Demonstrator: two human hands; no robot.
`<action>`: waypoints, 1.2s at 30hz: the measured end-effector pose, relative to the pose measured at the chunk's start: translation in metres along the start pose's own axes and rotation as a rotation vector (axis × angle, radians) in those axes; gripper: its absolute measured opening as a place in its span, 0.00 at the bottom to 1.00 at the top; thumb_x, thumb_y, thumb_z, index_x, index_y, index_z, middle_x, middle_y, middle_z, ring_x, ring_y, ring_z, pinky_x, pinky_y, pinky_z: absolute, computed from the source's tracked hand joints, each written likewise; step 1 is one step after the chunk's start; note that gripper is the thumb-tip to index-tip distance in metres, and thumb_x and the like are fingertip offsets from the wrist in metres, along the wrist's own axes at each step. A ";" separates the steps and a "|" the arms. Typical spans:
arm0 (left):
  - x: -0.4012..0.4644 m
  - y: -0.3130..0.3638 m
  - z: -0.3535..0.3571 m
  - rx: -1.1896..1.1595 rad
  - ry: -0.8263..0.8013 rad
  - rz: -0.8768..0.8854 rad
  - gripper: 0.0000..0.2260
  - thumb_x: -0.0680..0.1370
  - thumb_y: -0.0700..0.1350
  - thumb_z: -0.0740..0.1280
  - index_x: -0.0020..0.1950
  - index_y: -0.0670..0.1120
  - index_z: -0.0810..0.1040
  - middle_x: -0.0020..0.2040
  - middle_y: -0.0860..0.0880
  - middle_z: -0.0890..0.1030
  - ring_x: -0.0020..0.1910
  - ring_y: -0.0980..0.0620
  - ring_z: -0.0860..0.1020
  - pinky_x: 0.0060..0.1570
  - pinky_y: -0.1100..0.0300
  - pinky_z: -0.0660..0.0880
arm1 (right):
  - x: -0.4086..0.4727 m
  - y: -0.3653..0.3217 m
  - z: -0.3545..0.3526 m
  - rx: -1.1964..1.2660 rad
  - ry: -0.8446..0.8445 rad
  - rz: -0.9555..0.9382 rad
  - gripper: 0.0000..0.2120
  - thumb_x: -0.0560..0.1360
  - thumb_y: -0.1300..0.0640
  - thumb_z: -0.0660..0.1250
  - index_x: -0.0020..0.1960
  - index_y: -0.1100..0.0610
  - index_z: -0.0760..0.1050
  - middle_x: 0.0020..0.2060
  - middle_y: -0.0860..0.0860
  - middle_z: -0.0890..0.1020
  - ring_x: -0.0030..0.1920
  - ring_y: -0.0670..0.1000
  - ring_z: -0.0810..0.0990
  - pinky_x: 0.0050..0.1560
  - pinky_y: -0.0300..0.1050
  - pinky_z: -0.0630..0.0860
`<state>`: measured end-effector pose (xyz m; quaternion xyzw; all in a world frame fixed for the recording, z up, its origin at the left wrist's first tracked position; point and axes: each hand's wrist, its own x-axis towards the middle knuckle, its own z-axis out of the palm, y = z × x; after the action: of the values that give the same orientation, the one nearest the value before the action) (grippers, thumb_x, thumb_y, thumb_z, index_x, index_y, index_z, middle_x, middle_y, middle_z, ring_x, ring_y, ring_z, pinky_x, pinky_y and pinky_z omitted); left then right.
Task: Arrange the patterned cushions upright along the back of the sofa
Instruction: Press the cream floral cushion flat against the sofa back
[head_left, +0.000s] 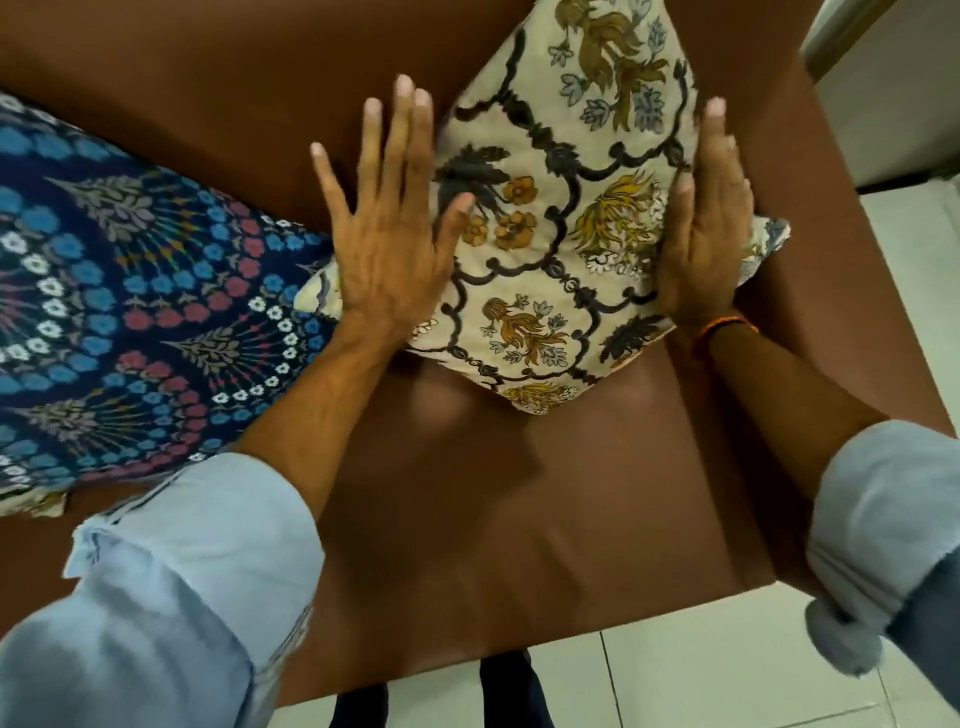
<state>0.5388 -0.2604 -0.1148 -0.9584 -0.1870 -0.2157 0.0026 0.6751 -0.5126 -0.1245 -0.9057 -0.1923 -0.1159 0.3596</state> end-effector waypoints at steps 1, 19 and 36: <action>-0.004 -0.013 -0.011 -0.029 0.018 -0.039 0.33 0.86 0.63 0.51 0.85 0.44 0.54 0.85 0.45 0.58 0.84 0.45 0.56 0.78 0.27 0.52 | -0.003 -0.008 -0.002 0.038 0.044 -0.002 0.27 0.88 0.51 0.49 0.85 0.57 0.53 0.85 0.52 0.59 0.85 0.56 0.58 0.82 0.68 0.58; -0.142 -0.285 -0.085 0.183 -0.009 -0.068 0.30 0.87 0.63 0.51 0.86 0.51 0.53 0.85 0.50 0.56 0.85 0.46 0.54 0.78 0.29 0.53 | -0.168 -0.336 0.207 -0.121 -0.192 -0.429 0.27 0.87 0.43 0.52 0.84 0.49 0.60 0.83 0.49 0.63 0.85 0.56 0.58 0.83 0.69 0.52; -0.181 -0.454 -0.160 0.032 0.201 -0.429 0.26 0.89 0.53 0.53 0.84 0.41 0.59 0.84 0.43 0.60 0.84 0.44 0.57 0.81 0.33 0.51 | -0.203 -0.540 0.272 0.098 -0.250 -0.578 0.28 0.86 0.49 0.54 0.83 0.59 0.58 0.84 0.58 0.60 0.85 0.60 0.57 0.84 0.65 0.51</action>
<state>0.1583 0.0830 -0.0791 -0.8701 -0.3887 -0.3028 -0.0095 0.2790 -0.0166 -0.0618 -0.8024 -0.4898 -0.0916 0.3283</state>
